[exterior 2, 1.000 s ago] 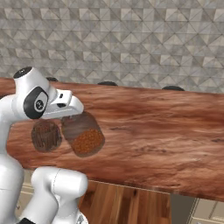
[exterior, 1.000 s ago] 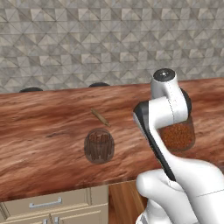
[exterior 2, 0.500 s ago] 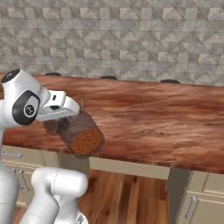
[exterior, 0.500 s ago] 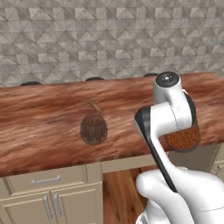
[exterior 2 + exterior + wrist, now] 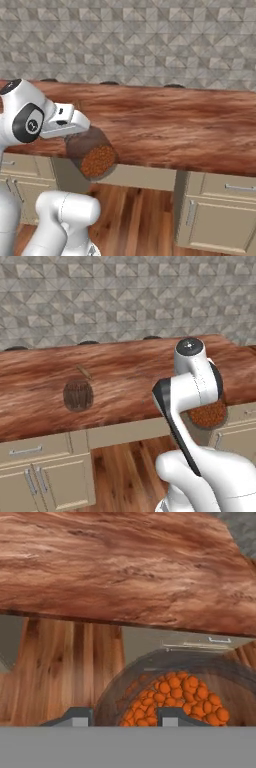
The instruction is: Pick the jar and jar from the dining table and place them in the open cabinet. Close the cabinet after placing the objects.
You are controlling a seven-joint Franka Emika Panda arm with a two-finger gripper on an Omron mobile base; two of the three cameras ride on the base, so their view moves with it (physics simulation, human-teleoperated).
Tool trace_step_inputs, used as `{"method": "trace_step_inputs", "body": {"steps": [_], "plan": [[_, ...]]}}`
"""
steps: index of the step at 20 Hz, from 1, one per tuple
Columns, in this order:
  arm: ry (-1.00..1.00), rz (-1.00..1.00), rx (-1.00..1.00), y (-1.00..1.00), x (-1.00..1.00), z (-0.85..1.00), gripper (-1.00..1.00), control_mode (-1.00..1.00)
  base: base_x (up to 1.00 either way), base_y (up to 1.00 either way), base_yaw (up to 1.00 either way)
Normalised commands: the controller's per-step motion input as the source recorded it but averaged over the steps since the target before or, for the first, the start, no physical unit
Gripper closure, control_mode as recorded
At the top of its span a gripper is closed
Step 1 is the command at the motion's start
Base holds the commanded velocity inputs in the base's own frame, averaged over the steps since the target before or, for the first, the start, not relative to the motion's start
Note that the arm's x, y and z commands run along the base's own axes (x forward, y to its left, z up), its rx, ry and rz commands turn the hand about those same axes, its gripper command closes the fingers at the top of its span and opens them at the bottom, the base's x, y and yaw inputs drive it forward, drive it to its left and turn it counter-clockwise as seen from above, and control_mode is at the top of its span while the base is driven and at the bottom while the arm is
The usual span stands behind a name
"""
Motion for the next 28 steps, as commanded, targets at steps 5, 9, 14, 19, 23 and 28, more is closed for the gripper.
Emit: {"method": "trace_step_inputs", "body": {"steps": [5, 9, 14, 19, 23, 28], "plan": [[0.00, 0.00, 0.00, 0.00, 0.00, 0.00, 1.00, 1.00, -0.35, -0.73, -0.20], [0.00, 0.00, 0.00, 0.00, 0.00, 0.00, 1.00, 1.00, -0.33, -0.67, -0.37], [0.00, 0.00, 0.00, 0.00, 0.00, 0.00, 1.00, 1.00, -0.08, -0.61, -0.50], [0.00, 0.00, 0.00, 0.00, 0.00, 0.00, 1.00, 1.00, -0.11, -0.82, -0.43], [0.00, 0.00, 0.00, 0.00, 0.00, 0.00, 1.00, 1.00, -0.48, -0.97, -0.23], [0.00, 0.00, 0.00, 0.00, 0.00, 0.00, 1.00, 1.00, -0.74, -0.95, -0.24]]}}
